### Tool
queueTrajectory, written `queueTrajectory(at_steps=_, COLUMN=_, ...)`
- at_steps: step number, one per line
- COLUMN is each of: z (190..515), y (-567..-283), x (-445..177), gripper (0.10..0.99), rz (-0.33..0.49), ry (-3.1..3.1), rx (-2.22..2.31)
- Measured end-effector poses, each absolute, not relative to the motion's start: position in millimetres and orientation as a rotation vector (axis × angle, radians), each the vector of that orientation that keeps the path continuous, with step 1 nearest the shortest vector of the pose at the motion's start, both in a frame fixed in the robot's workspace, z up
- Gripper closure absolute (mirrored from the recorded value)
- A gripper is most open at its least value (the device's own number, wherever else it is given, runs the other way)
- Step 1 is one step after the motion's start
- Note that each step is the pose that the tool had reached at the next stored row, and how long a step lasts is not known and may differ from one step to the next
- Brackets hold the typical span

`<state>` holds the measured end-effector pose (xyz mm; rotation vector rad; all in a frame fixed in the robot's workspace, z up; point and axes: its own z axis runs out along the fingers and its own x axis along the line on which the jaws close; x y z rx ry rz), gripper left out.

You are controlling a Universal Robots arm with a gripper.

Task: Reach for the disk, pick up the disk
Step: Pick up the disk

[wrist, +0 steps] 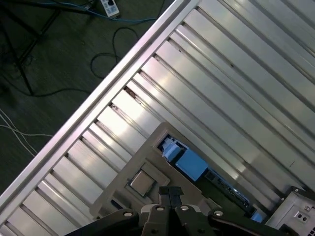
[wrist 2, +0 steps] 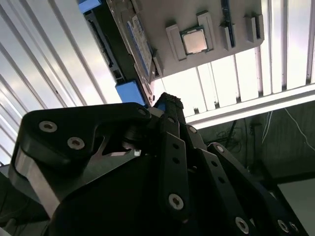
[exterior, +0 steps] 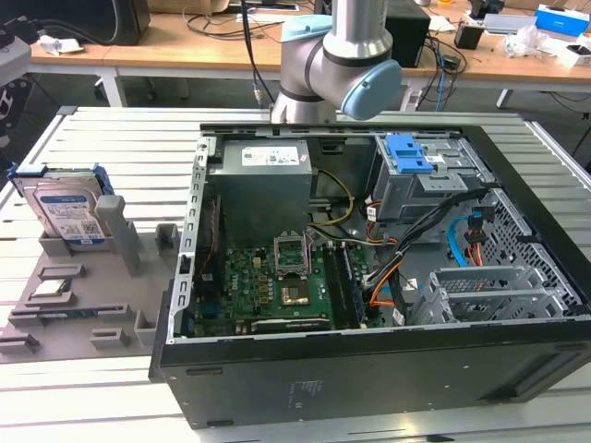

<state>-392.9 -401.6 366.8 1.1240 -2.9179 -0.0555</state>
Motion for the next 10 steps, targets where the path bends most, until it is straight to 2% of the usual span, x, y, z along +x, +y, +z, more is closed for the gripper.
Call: queueTrajectory(at_steps=10, z=366.8, y=-401.6, x=-392.9, gripper=0.980, rz=-0.054, ry=-2.853, rx=1.276)
